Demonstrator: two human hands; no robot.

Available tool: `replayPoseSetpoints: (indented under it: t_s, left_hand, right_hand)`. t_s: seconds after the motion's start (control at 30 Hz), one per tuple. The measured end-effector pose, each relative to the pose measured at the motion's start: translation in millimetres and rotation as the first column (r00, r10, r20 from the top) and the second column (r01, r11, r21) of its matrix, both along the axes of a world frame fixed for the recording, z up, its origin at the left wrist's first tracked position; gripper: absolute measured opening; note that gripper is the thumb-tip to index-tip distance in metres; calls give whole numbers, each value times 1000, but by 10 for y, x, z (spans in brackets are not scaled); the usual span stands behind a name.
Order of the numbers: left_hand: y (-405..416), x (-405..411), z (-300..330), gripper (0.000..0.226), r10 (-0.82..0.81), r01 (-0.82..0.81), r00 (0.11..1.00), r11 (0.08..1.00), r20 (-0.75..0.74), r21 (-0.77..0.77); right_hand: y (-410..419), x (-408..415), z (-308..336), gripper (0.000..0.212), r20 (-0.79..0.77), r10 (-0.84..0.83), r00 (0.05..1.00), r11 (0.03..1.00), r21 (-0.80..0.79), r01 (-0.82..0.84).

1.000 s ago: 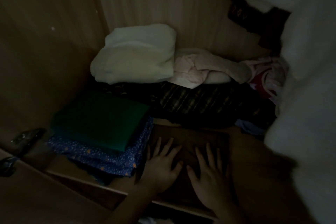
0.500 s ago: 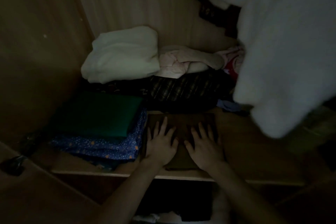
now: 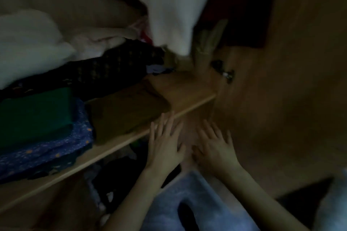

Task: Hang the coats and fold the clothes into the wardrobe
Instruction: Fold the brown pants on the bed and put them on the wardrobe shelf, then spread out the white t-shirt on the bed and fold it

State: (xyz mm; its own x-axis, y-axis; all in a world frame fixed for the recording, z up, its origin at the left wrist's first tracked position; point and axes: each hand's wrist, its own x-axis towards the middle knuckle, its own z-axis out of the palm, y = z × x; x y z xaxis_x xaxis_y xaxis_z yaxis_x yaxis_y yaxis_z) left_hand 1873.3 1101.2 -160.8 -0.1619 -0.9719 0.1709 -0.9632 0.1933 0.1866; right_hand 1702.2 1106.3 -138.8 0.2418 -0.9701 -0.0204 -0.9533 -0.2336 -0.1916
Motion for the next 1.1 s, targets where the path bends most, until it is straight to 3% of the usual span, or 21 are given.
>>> replayPoseSetpoints:
  t_s: [0.2,0.47,0.63,0.8,0.97,1.1]
  left_hand:
    - [626,-961,-94,73,-310,311,950,947,-33,74]
    - [1445,-2421,145,75,-662,658,749,746,9,103]
    - [2120,-3439,128,73,-778,776,627,628,33,65]
    - [3148,-4587,-23,71,-866,859,499,495,0,130]
    - [4007,-5489,-178,68,-929,913,369,368,28,176]
    - [4397,-5974,-228,65,-944,918,330,312,-34,246]
  right_hand:
    - [1136,-887,16,69,-79,-336,938,937,69,342]
    - [2491,-2021,79,69,-5,-672,740,740,22,672]
    - [3447,-2794,40,67,22,-805,592,592,-18,806]
    - [4665,-3672,0,66,18,-895,445,445,44,894]
    - [5667,-4483,-31,66,9,-936,351,351,62,934]
    - [6146,-4908,-28,65,38,-951,308,310,92,946]
